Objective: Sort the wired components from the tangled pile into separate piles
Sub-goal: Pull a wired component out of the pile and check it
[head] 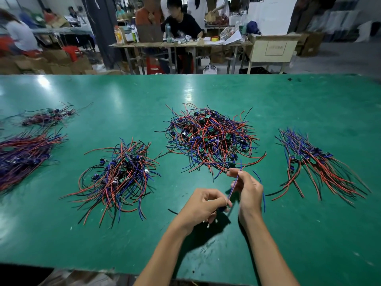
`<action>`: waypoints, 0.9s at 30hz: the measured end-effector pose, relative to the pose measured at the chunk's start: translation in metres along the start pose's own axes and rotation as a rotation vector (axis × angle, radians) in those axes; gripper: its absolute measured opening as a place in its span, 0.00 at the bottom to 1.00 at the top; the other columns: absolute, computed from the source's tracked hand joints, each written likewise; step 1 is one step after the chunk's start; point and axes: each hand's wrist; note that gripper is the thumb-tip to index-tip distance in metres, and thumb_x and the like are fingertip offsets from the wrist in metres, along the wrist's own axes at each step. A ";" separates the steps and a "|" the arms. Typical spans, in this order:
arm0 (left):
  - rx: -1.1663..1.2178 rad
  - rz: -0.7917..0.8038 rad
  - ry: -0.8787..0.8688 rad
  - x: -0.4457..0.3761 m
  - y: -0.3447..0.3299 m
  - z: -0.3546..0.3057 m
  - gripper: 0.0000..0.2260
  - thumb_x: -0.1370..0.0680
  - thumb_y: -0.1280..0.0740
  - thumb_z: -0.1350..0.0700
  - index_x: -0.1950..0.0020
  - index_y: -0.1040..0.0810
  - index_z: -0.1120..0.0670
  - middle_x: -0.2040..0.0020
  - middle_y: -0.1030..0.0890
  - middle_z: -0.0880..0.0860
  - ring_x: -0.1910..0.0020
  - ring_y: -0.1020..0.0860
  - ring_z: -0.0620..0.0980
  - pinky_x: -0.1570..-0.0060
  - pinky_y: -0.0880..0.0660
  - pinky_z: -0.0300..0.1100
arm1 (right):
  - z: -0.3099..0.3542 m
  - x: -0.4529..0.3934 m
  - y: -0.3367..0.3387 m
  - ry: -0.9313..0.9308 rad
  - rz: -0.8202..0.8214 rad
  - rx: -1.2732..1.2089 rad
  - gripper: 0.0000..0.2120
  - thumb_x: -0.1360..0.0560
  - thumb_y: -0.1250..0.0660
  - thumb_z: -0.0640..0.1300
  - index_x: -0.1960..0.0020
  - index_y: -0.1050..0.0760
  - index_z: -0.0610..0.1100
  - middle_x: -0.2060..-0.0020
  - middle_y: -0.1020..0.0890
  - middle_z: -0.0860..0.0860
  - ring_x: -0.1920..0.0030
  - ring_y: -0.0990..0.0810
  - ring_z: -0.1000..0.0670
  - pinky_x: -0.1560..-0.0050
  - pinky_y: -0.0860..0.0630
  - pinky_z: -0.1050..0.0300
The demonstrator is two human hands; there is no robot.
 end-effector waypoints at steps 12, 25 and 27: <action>0.009 -0.014 0.050 -0.004 0.006 0.000 0.08 0.19 0.33 0.57 0.51 0.14 0.56 0.61 0.16 0.50 0.74 0.29 0.46 0.73 0.38 0.35 | 0.011 -0.008 0.022 -0.194 0.092 -0.516 0.16 0.16 0.42 0.52 0.43 0.20 0.44 0.56 0.13 0.50 0.61 0.21 0.57 0.61 0.24 0.68; -0.134 -0.105 0.092 0.009 0.047 0.002 0.10 0.18 0.32 0.54 0.47 0.15 0.58 0.60 0.14 0.50 0.74 0.29 0.42 0.74 0.36 0.35 | 0.001 -0.004 0.018 -0.064 0.182 -0.173 0.15 0.25 0.31 0.46 0.42 0.19 0.39 0.53 0.12 0.46 0.63 0.19 0.59 0.60 0.22 0.69; -0.210 -0.137 0.084 0.010 0.053 0.003 0.09 0.18 0.32 0.54 0.49 0.14 0.56 0.62 0.15 0.49 0.74 0.30 0.43 0.73 0.35 0.35 | 0.002 -0.003 0.018 -0.077 0.198 -0.166 0.14 0.25 0.31 0.46 0.43 0.19 0.41 0.52 0.12 0.47 0.62 0.18 0.59 0.59 0.22 0.69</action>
Point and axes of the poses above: each hand's wrist, its own x-axis away from the middle knuckle, its own y-axis out of the back of the hand, z = x × y
